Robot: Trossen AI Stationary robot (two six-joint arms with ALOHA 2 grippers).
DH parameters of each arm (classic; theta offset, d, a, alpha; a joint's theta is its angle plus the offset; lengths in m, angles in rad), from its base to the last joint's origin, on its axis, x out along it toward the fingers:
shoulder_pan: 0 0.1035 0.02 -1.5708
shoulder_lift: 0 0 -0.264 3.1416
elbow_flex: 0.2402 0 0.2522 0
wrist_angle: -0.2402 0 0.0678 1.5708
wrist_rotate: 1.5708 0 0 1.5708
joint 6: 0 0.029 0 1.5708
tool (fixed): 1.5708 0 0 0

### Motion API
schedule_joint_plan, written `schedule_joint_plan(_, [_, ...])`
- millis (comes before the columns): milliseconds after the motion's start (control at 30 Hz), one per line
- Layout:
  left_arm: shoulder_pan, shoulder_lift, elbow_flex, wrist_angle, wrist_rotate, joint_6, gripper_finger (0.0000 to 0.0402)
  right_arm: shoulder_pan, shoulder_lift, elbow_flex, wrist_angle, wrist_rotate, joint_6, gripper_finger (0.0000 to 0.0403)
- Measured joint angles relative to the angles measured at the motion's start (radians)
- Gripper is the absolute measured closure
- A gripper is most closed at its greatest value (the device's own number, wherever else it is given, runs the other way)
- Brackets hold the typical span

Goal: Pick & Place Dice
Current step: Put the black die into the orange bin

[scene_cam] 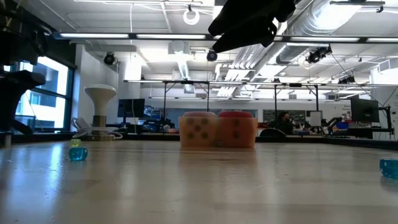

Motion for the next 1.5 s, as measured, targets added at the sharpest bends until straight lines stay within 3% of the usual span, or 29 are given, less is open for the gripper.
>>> schedule_joint_plan(333, [0.000,0.000,-0.052,0.013,-0.007,-0.026,0.0124,-0.001,0.000,0.000,0.000,0.000,0.000,0.0188])
schedule_joint_plan(567, [0.001,0.000,-0.052,0.122,-0.012,-0.003,0.0124,-0.001,0.000,0.000,0.000,0.000,0.000,0.0188])
schedule_joint_plan(1500, [0.047,0.000,-0.105,0.165,-0.011,-0.021,0.0126,-0.001,0.000,0.000,0.000,0.001,0.000,0.0188])
